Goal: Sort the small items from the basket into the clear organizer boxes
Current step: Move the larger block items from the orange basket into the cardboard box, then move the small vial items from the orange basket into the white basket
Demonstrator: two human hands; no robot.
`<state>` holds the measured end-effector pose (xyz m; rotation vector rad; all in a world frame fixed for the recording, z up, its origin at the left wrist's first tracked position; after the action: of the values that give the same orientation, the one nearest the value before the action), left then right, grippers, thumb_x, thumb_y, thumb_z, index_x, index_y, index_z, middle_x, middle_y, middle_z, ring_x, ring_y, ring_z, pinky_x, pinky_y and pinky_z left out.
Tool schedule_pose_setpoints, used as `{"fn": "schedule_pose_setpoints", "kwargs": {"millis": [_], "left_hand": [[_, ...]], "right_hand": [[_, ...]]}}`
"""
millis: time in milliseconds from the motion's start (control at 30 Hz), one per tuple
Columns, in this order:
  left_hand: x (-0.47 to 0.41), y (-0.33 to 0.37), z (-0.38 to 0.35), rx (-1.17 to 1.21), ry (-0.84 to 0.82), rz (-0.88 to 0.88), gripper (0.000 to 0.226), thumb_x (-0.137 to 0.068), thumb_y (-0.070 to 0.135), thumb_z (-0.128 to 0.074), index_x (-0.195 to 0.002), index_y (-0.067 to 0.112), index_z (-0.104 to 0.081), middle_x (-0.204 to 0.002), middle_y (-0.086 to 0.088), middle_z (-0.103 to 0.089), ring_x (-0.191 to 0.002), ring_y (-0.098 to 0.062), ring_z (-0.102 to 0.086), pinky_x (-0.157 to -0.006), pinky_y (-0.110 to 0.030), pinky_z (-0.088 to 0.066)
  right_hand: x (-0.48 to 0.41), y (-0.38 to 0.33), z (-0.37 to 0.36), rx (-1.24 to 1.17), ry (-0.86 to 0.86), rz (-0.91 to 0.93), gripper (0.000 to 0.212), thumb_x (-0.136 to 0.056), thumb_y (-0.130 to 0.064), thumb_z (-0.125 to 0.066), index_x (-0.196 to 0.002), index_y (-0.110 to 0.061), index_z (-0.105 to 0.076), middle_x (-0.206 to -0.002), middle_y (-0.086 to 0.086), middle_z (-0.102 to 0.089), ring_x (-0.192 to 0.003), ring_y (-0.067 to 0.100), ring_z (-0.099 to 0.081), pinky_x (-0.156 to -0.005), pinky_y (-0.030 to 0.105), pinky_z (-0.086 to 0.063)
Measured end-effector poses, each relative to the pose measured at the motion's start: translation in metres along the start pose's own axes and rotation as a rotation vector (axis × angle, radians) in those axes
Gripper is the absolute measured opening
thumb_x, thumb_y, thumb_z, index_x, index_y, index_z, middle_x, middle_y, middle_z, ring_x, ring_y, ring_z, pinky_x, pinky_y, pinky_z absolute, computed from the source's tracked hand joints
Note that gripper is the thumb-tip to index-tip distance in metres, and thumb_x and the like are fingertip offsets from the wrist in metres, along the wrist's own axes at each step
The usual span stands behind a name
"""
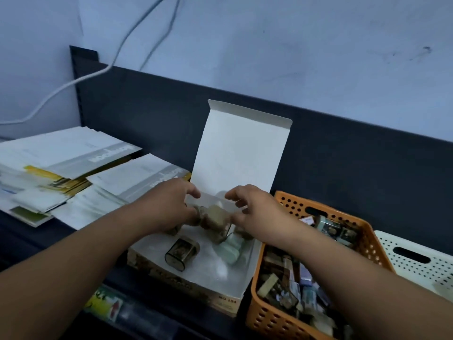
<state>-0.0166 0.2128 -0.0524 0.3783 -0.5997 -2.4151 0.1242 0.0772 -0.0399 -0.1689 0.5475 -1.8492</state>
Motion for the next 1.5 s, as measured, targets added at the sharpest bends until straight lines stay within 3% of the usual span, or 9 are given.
{"fn": "schedule_pose_setpoints", "kwargs": {"millis": [133, 233, 433, 767, 900, 1000, 1200, 1367, 1500], "left_hand": [[-0.006, 0.024, -0.007, 0.014, -0.034, -0.088, 0.038, -0.087, 0.031, -0.064, -0.124, 0.031, -0.055, -0.132, 0.009, -0.048, -0.099, -0.008, -0.049, -0.080, -0.023, -0.038], [-0.012, 0.049, -0.019, 0.049, -0.069, -0.169, 0.036, -0.087, 0.031, -0.063, -0.123, 0.033, -0.056, -0.132, 0.010, -0.049, -0.113, -0.008, -0.049, -0.085, -0.024, -0.038], [-0.018, 0.106, -0.051, 0.081, -0.161, -0.377, 0.034, -0.088, 0.024, -0.063, -0.122, 0.027, -0.059, -0.127, 0.007, -0.054, -0.116, -0.010, -0.051, -0.092, -0.024, -0.042], [-0.029, 0.165, -0.098, -0.066, -0.365, -0.521, 0.044, -0.090, 0.023, -0.063, -0.133, 0.024, -0.052, -0.139, 0.001, -0.049, -0.126, -0.016, -0.047, -0.096, -0.025, -0.039], [-0.036, 0.171, -0.118, -0.227, -0.452, -0.510, 0.042, -0.085, 0.012, -0.062, -0.126, 0.022, -0.057, -0.127, -0.001, -0.058, -0.115, -0.019, -0.053, -0.094, -0.034, -0.046], [-0.040, 0.170, -0.128, -0.345, -0.461, -0.525, 0.034, -0.084, 0.003, -0.055, -0.113, 0.020, -0.061, -0.112, 0.000, -0.061, -0.102, -0.019, -0.056, -0.083, -0.031, -0.048], [-0.044, 0.167, -0.130, -0.275, -0.356, -0.534, 0.016, -0.089, 0.009, -0.051, -0.082, 0.024, -0.056, -0.083, 0.005, -0.054, -0.083, -0.015, -0.051, -0.068, -0.026, -0.038], [-0.043, 0.173, -0.117, -0.115, -0.300, -0.474, 0.018, -0.094, 0.017, -0.051, -0.080, 0.027, -0.051, -0.071, 0.009, -0.048, -0.071, -0.012, -0.048, -0.055, -0.022, -0.031], [-0.044, 0.183, -0.101, -0.050, -0.297, -0.427, 0.029, -0.094, 0.017, -0.053, -0.067, 0.028, -0.048, -0.066, 0.008, -0.045, -0.058, -0.007, -0.041, -0.050, -0.021, -0.029]], "right_hand": [[0.020, 0.016, 0.025, 0.042, 0.051, -0.026, 0.038, -0.090, -0.027, -0.065, -0.127, -0.024, -0.056, -0.121, -0.007, -0.054, -0.109, 0.007, -0.053, -0.094, 0.030, -0.047], [0.042, 0.041, 0.048, 0.139, 0.073, -0.106, 0.033, -0.091, -0.028, -0.065, -0.122, -0.026, -0.058, -0.117, -0.007, -0.054, -0.107, 0.011, -0.055, -0.087, 0.025, -0.045], [0.089, 0.100, 0.060, 0.335, -0.152, -0.344, 0.047, -0.090, -0.032, -0.065, -0.135, -0.030, -0.051, -0.140, -0.005, -0.050, -0.123, 0.015, -0.050, -0.102, 0.031, -0.043], [0.098, 0.127, 0.040, 0.366, -0.303, -0.390, 0.051, -0.088, -0.032, -0.066, -0.136, -0.031, -0.049, -0.132, -0.001, -0.057, -0.115, 0.019, -0.056, -0.098, 0.036, -0.048], [0.092, 0.126, 0.041, 0.376, -0.398, -0.372, 0.059, -0.086, -0.029, -0.069, -0.140, -0.028, -0.046, -0.136, 0.000, -0.055, -0.119, 0.022, -0.054, -0.100, 0.037, -0.046], [0.086, 0.127, 0.034, 0.460, -0.429, -0.366, 0.052, -0.085, -0.026, -0.070, -0.133, -0.022, -0.053, -0.123, 0.004, -0.061, -0.106, 0.024, -0.059, -0.090, 0.037, -0.052], [0.088, 0.124, 0.038, 0.425, -0.307, -0.329, 0.023, -0.084, -0.020, -0.067, -0.105, -0.015, -0.061, -0.097, 0.004, -0.062, -0.088, 0.023, -0.060, -0.073, 0.033, -0.052], [0.096, 0.129, 0.060, 0.279, -0.134, -0.343, 0.015, -0.085, -0.017, -0.065, -0.089, -0.026, -0.054, -0.083, -0.008, -0.053, -0.083, 0.015, -0.054, -0.065, 0.027, -0.041], [0.114, 0.132, 0.092, 0.149, 0.065, -0.323, 0.003, -0.089, -0.019, -0.063, -0.090, -0.017, -0.061, -0.075, -0.006, -0.061, -0.067, 0.009, -0.053, -0.054, 0.024, -0.039]]}}
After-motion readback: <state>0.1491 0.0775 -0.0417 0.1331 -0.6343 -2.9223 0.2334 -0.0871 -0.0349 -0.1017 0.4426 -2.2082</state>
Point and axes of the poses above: each hand's wrist, its own x-axis away from the middle knuckle, its own z-axis out of the back of the hand, y = z × x, the point moved 2 cm from there along -x, towards the middle knuckle
